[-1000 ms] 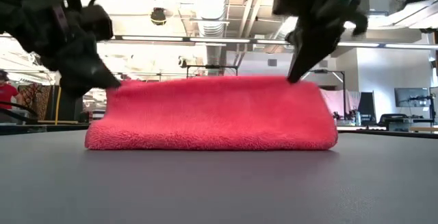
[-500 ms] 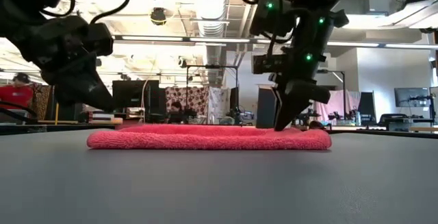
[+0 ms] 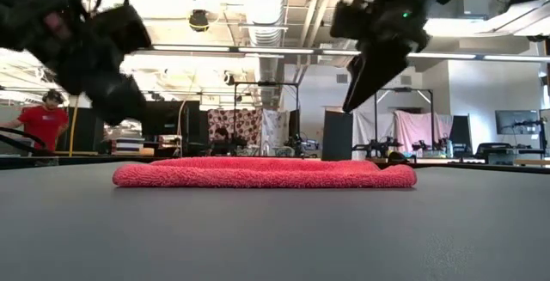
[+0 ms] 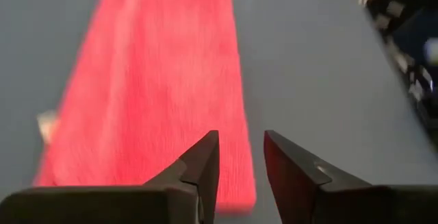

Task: Roll towel
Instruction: Fold the microfiber towel

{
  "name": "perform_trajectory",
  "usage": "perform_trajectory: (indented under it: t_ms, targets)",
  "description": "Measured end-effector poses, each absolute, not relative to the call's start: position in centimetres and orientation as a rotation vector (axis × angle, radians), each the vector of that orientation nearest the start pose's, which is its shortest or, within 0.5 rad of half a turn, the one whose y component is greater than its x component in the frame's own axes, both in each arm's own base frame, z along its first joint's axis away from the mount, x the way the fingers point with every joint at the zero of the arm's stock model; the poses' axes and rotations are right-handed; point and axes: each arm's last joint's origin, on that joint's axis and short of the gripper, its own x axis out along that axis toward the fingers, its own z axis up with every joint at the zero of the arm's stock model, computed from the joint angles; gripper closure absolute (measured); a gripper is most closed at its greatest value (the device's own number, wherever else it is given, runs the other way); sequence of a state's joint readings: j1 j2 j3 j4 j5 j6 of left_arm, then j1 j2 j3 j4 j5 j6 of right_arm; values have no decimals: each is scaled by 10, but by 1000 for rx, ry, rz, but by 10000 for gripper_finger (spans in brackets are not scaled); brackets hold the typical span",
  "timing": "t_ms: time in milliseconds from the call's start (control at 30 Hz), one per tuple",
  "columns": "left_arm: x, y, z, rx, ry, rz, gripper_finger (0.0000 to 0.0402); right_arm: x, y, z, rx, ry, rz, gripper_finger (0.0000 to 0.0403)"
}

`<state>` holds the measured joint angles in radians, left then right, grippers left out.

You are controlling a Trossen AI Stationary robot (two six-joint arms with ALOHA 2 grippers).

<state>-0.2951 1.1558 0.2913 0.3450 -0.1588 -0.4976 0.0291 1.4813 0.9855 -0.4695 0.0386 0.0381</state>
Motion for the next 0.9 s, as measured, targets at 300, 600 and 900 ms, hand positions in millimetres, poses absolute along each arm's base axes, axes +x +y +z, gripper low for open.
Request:
perform_trajectory:
  t_ms: [300,600,900]
  targets:
    - [212,-64,115,-417,696,-102,350,271,40,168,23,1003,-62,186]
    - [209,-62,108,-360,923,0,399,278,73,152,195,960,13,215]
    - [181,-49,146,-94,1253,191,400,313,117,182,207,891,250,234]
